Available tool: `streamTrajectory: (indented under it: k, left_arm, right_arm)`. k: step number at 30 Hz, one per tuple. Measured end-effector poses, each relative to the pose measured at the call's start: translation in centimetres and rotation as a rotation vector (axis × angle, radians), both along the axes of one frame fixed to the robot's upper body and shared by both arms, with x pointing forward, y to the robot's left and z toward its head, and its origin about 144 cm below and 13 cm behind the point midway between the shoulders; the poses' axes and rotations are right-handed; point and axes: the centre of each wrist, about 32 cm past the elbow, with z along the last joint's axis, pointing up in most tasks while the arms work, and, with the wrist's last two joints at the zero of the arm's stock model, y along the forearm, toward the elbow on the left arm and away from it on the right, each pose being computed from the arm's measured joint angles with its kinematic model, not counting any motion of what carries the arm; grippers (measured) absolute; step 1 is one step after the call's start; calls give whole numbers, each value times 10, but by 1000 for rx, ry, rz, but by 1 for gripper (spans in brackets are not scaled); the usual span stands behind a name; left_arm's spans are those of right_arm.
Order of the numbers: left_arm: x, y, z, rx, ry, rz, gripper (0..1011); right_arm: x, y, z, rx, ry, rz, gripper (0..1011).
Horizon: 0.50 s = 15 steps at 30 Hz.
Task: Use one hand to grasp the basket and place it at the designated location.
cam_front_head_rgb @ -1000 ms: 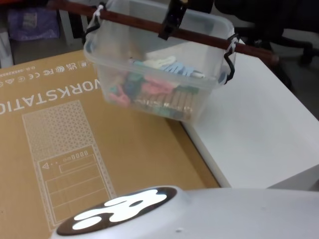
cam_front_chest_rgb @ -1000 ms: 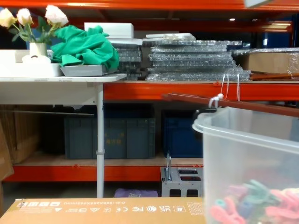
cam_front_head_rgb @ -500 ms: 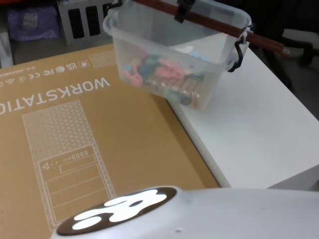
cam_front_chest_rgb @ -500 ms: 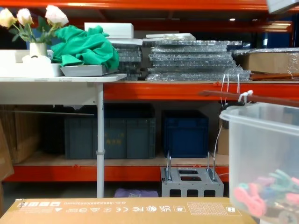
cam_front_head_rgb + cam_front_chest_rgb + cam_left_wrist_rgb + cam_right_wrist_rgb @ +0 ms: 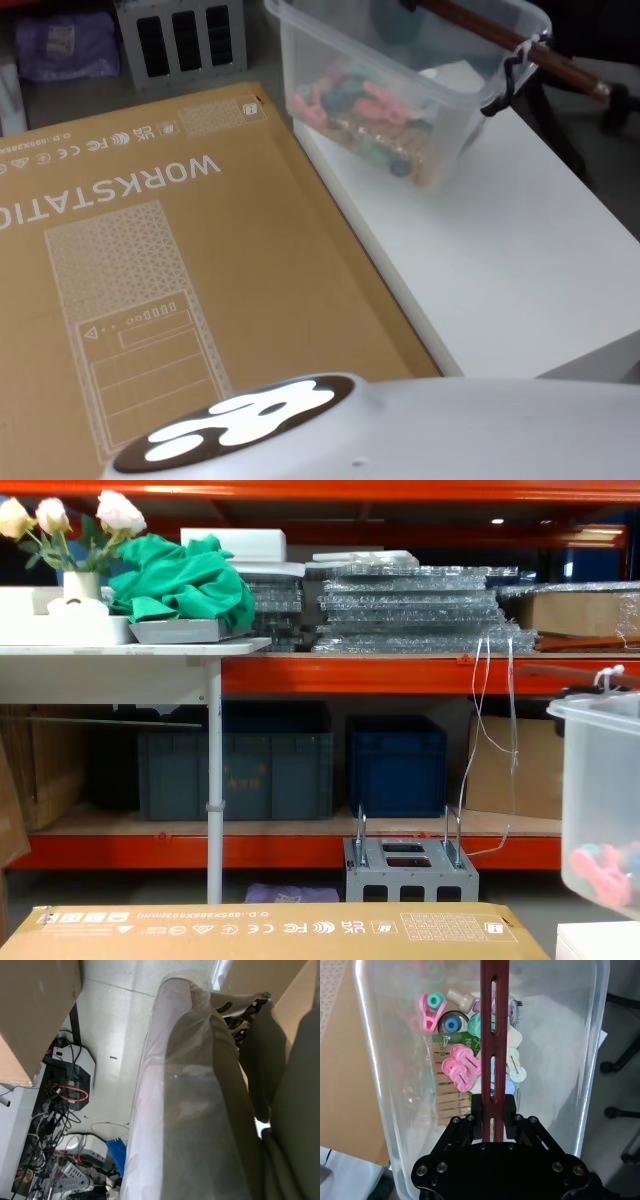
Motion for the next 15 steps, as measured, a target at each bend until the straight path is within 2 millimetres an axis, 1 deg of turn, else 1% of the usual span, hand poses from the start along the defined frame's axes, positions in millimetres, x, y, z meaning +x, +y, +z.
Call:
streamTrajectory:
  k: [3, 4, 7, 15]
  left_arm:
    - [0, 0, 0, 0, 0, 0, 0]
    - [0, 0, 0, 0, 0, 0, 0]
    - [0, 0, 0, 0, 0, 0, 0]
    - [0, 0, 0, 0, 0, 0, 0]
  right_arm:
    - [4, -7, 0, 3, 4, -28, 241]
    - [7, -13, -1, 6, 7, -51, 241]
    - [12, -23, -1, 9, 12, -88, 241]
    - [20, -41, -2, 18, 22, -156, 241]
